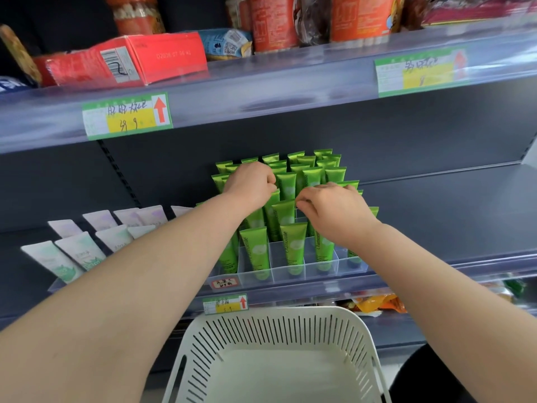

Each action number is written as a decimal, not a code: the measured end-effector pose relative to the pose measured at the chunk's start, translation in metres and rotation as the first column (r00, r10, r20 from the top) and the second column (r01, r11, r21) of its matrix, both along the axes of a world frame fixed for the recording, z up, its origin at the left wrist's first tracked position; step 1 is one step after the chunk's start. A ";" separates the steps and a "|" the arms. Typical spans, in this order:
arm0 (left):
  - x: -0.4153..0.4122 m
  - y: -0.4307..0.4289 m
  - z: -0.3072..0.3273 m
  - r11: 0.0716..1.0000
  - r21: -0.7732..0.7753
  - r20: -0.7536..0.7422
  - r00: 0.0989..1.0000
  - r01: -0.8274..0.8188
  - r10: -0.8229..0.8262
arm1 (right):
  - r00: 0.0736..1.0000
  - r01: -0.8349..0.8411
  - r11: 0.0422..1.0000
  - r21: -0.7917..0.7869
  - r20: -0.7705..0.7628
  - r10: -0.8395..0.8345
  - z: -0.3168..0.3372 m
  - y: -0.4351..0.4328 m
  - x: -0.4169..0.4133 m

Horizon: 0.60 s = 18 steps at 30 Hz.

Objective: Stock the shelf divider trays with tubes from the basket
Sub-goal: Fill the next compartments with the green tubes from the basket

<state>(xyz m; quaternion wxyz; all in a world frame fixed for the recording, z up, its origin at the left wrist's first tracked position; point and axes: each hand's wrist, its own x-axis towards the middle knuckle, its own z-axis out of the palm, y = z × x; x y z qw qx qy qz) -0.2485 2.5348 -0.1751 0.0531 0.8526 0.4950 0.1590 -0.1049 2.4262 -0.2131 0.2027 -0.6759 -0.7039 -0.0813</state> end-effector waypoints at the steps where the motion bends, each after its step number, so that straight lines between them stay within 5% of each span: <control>1: 0.000 0.002 0.000 1.000 0.006 -0.029 1.000 -0.012 0.012 | 1.000 0.001 1.000 0.016 0.002 -0.001 -0.001 0.001 0.001; 6: 0.006 0.011 -0.009 0.999 -0.002 -0.129 0.991 -0.035 0.034 | 1.000 0.020 0.998 0.052 -0.025 -0.019 -0.007 0.003 0.008; 18: 0.030 0.012 -0.015 1.000 0.004 -0.064 0.998 0.030 -0.030 | 0.998 0.033 0.998 0.057 -0.063 -0.030 -0.005 0.006 0.014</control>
